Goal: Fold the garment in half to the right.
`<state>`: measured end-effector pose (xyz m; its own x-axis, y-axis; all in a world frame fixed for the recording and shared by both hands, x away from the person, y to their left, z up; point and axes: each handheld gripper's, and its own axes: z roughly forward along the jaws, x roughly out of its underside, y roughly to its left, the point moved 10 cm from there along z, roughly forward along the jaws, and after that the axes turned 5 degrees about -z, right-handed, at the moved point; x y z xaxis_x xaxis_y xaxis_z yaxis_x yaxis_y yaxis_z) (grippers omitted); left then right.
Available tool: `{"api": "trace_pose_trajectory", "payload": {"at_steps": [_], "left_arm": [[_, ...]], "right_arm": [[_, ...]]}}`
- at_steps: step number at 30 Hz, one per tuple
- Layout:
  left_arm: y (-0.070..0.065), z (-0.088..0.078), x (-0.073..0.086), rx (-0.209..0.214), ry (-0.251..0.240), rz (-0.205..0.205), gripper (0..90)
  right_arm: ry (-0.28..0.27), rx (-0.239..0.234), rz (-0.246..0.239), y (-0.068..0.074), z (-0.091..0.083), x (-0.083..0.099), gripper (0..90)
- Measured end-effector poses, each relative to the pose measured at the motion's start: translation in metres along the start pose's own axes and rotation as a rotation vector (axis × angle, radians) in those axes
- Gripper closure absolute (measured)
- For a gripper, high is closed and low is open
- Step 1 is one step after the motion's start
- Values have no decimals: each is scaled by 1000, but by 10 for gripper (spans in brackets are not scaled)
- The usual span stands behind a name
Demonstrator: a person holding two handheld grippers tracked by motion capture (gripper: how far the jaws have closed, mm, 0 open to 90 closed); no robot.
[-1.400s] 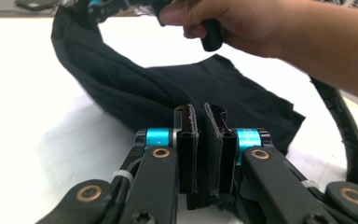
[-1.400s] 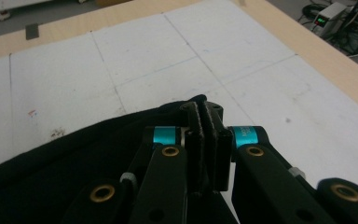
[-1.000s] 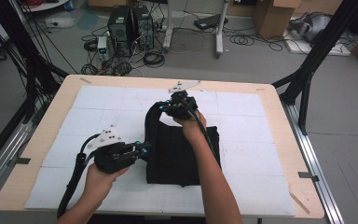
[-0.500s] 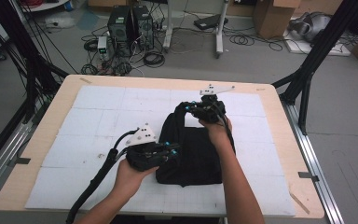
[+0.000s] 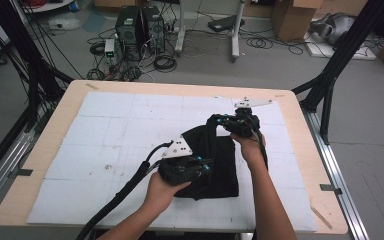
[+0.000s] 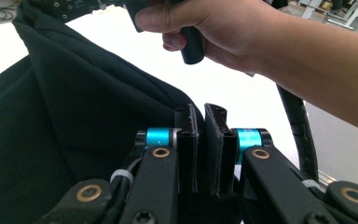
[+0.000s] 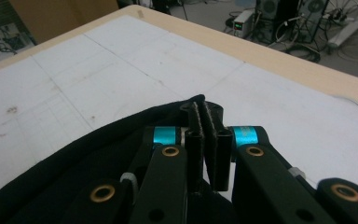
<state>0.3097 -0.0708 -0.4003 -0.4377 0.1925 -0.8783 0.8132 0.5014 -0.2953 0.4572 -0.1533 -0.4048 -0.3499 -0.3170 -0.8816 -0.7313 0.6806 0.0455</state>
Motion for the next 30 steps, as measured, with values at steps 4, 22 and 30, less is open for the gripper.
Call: {"api": "trace_pose_trajectory", "payload": {"at_steps": [4,22,30], "left_arm": [[-1,10,4,3,11,-6,828],[-6,44,24,21,42,-4,820],[15,31,20,-4,-1,-38,531]], "right_arm": [[21,18,16,-9,-2,13,877],[89,52,71,-29,-5,60,862],[54,79,98,-34,-21,65,763]]}}
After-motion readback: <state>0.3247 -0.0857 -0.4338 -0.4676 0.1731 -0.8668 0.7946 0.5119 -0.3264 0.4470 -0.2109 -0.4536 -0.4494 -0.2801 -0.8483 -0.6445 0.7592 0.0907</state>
